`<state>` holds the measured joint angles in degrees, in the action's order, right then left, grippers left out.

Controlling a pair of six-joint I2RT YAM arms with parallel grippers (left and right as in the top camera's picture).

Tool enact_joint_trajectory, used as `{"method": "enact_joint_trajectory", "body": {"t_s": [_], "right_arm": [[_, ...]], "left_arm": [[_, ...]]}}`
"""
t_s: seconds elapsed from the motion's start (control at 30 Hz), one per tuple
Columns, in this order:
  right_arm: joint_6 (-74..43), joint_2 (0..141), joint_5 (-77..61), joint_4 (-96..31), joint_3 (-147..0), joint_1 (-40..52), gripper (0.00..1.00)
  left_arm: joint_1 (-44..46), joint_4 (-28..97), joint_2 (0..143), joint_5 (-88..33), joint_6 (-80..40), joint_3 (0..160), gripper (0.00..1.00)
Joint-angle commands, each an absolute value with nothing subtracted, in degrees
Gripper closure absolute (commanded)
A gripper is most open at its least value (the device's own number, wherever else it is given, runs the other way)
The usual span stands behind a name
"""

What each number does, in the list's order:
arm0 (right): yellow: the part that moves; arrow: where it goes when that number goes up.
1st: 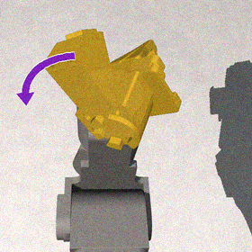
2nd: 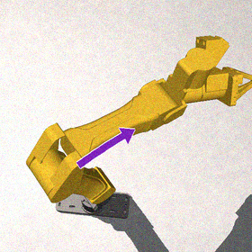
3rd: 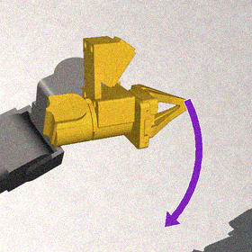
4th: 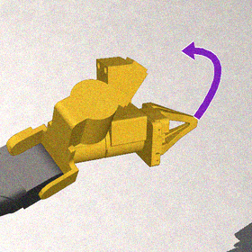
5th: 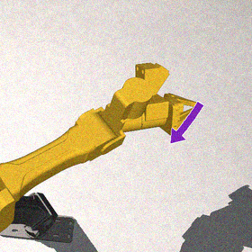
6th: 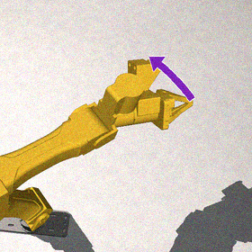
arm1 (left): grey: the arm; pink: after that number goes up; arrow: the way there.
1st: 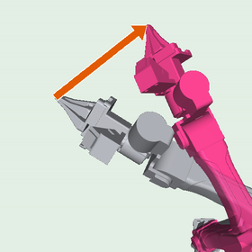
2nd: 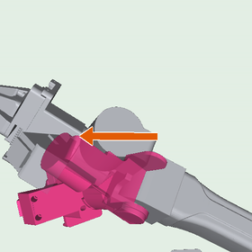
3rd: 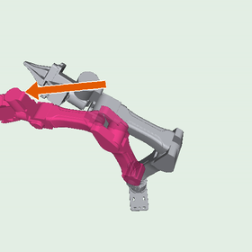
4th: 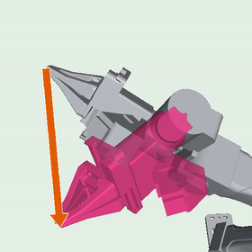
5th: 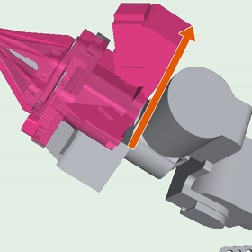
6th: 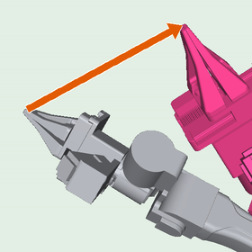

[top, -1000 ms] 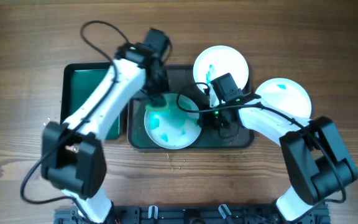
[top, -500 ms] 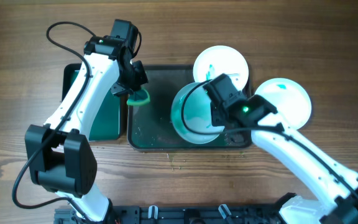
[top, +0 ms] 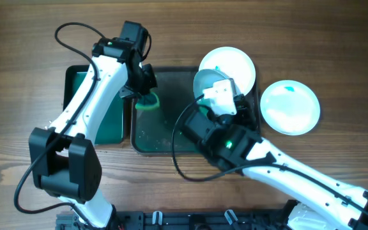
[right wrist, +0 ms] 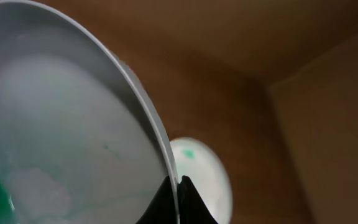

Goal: Clean dirty plates on tray and stack at the side

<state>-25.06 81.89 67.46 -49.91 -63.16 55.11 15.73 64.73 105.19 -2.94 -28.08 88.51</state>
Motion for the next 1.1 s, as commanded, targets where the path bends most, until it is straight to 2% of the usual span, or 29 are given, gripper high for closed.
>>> {"method": "enact_joint_trajectory", "body": {"t_s": [0.0, 0.2, 0.37, 0.5, 0.57, 0.67, 0.73, 0.8, 0.93, 1.07], "right_arm": [[-16.14, 81.10, 85.82, -47.31, -64.93, 57.60, 0.96], [-4.82, 81.10, 87.15, -38.26, -64.93, 58.24, 0.96], [-4.71, 81.10, 86.59, -36.03, -64.90, 58.24, 0.96], [-4.91, 81.10, 78.94, -36.88, -64.75, 58.22, 0.96], [-10.50, 81.10, 70.76, -39.46, -63.92, 58.17, 0.96], [-26.06, 81.12, 57.32, -47.16, -62.89, 55.86, 0.96], [-31.29, 81.12, 44.64, -49.76, -62.87, 50.72, 0.96], [-30.70, 81.10, 33.82, -49.08, -62.87, 45.15, 0.96], [-21.17, 80.20, 7.84, -44.88, -62.87, 30.17, 0.96], [-19.03, 80.03, -10.00, -45.45, -62.87, 11.86, 0.96]], "left_arm": [[16.40, 64.58, 104.71, -3.62, -26.98, 89.14, 0.96], [16.40, 64.16, 104.71, -3.62, -26.98, 89.14, 0.96], [16.40, 64.16, 104.71, -3.62, -26.98, 89.14, 0.96], [16.40, 64.18, 104.71, -3.62, -26.98, 89.14, 0.96], [16.40, 64.18, 104.71, -3.62, -26.98, 89.14, 0.96], [16.40, 64.18, 104.71, -3.62, -26.98, 89.14, 0.96], [16.40, 64.18, 104.71, -3.62, -26.96, 89.14, 0.96], [16.40, 64.20, 104.71, -3.62, -26.98, 89.14, 0.96], [16.40, 64.77, 104.71, -3.62, -26.98, 89.14, 0.96], [16.40, 65.14, 104.71, -3.62, -26.98, 89.14, 0.96]]}}
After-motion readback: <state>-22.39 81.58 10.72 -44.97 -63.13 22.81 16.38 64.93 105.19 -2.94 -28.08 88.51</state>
